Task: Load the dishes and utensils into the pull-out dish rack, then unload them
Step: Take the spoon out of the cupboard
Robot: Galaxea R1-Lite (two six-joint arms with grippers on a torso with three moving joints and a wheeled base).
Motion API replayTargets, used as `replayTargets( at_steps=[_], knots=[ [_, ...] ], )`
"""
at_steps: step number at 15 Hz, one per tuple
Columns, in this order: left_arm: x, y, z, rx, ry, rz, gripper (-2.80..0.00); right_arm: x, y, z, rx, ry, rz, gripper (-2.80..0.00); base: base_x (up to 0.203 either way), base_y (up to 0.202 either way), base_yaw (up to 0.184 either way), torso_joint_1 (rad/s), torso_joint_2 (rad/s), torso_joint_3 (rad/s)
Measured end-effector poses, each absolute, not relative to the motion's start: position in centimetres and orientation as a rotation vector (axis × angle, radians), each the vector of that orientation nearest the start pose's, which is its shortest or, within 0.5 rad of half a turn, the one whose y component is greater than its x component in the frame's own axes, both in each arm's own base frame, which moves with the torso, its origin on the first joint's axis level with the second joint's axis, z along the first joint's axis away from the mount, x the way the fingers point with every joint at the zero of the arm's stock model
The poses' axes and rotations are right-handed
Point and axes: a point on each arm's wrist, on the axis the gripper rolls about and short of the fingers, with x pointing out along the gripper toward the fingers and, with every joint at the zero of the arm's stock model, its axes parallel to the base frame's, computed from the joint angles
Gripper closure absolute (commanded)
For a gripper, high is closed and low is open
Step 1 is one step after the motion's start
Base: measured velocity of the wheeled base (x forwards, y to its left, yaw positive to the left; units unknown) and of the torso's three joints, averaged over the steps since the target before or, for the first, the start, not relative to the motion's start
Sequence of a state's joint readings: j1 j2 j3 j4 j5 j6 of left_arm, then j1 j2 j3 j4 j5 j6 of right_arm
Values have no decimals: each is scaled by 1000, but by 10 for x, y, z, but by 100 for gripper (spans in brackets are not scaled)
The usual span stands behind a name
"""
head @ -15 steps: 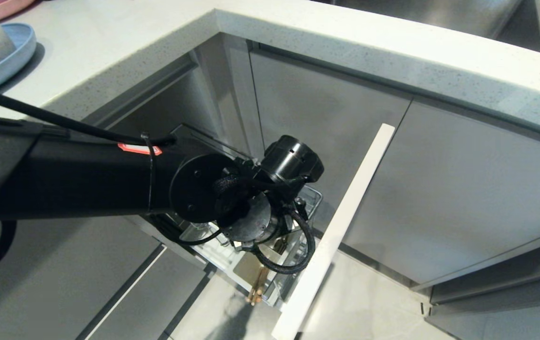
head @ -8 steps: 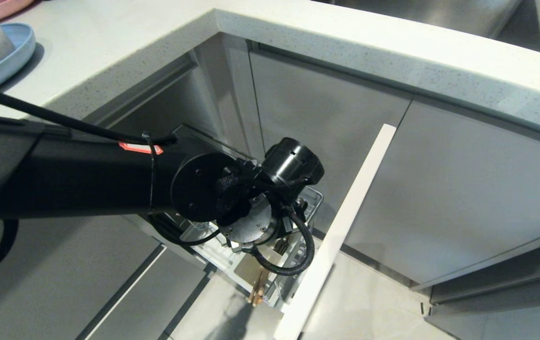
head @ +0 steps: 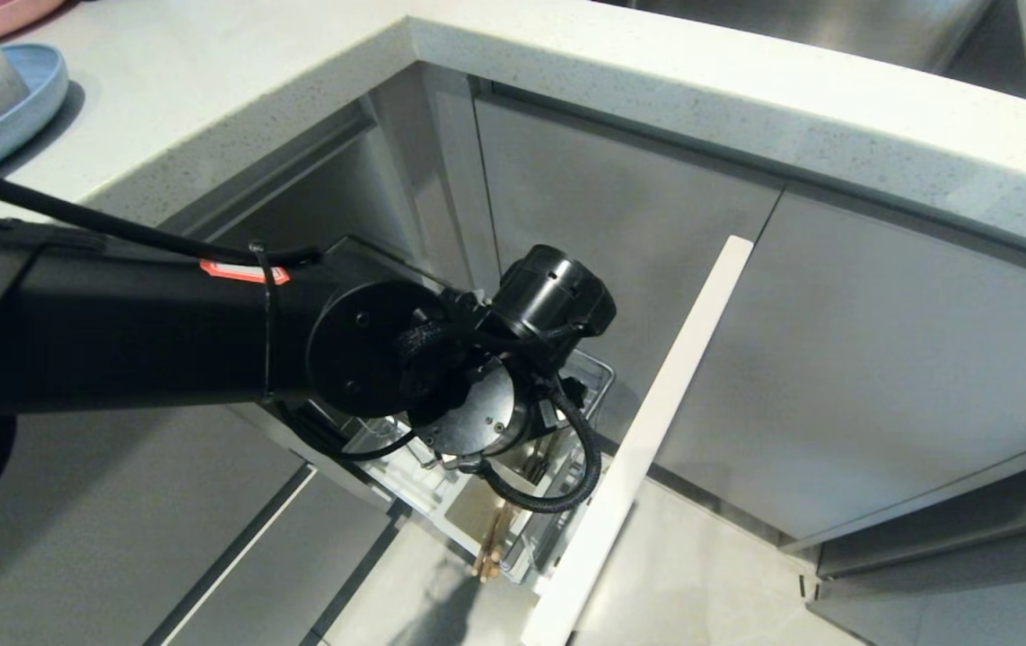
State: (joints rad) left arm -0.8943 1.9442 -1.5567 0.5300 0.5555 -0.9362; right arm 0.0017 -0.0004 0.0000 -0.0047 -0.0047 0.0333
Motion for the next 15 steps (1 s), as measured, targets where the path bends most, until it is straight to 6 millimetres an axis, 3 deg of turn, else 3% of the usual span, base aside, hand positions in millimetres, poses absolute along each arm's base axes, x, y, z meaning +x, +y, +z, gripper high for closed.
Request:
replayTargets(
  at_steps=[9,15],
  knots=[
    [237,-270,206,-282,711,66,-280,-23,0,76,34,-5,-3,0,0,0,0,0,0,0],
    [233,-265,221,-327,645,75,-280,-23,0,76,34,-5,-3,0,0,0,0,0,0,0]
  ],
)
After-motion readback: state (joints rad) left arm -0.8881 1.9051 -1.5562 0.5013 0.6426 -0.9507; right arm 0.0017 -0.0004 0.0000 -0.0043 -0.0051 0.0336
